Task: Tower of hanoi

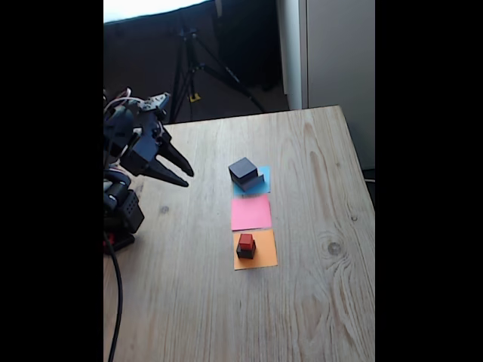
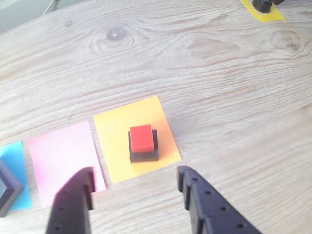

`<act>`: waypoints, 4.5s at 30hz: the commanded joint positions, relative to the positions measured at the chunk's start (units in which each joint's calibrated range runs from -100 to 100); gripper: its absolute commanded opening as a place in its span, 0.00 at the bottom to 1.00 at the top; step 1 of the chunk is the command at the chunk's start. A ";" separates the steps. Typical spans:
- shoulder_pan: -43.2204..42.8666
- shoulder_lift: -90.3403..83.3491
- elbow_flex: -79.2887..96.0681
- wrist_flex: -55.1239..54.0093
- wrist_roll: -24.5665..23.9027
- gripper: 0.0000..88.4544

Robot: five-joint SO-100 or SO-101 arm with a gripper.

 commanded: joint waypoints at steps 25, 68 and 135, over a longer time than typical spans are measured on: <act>0.04 21.51 42.46 -85.50 -4.81 0.34; -1.30 62.76 45.19 -131.80 2.04 0.32; -6.98 38.24 35.64 -92.38 -9.49 0.00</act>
